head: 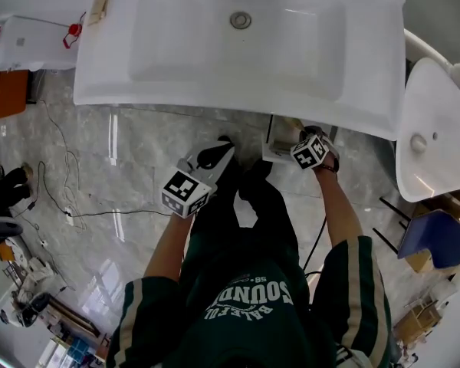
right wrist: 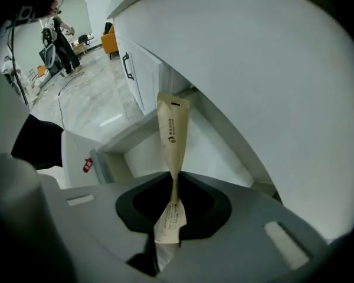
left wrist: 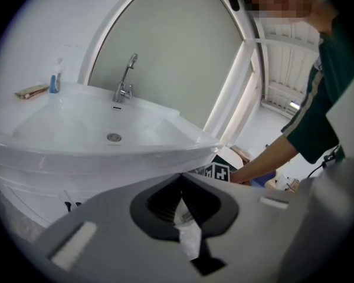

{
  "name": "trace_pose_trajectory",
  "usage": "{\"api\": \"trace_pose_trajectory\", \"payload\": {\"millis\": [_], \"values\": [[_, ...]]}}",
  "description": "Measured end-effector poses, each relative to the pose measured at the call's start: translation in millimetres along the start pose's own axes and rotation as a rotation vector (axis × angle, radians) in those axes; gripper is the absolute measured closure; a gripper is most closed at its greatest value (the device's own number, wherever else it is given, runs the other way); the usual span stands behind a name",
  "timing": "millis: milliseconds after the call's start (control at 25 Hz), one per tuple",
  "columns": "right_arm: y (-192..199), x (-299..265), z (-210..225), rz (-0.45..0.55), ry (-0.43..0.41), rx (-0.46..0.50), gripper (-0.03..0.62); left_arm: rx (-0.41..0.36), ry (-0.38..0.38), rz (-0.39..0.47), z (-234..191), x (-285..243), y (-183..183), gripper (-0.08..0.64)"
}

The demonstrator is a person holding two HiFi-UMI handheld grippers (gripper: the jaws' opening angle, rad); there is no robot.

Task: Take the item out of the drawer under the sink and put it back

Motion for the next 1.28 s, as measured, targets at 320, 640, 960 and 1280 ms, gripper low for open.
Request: {"api": "trace_pose_trajectory", "payload": {"millis": [320, 640, 960, 1280], "values": [[12.3, -47.6, -1.2, -0.079, -0.035, -0.004, 0.552, 0.05, -0.049, -0.028, -12.0, 10.3, 34.9, 0.511], [14.2, -57.5, -9.2, -0.111, -0.062, 0.02, 0.514, 0.076, -0.088, -0.034, -21.4, 24.3, 34.9, 0.511], [5.6, -16.3, -8.9, -0.045, -0.036, -0.001, 0.492, 0.044, -0.072, -0.013, -13.4, 30.0, 2.2, 0.511], [-10.7, 65.8, -15.0, 0.048, 0.002, -0.12, 0.496, -0.038, -0.017, 0.015, 6.4, 30.2, -47.2, 0.511]]}}
Point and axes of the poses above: the fingertips, and each gripper's own axes: x backward along the fingers, z to its right, y out of its underside, the point moved 4 cm from there along x, backward along the fingers, and after that the axes turned 3 degrees about z, right-handed, at the moved point
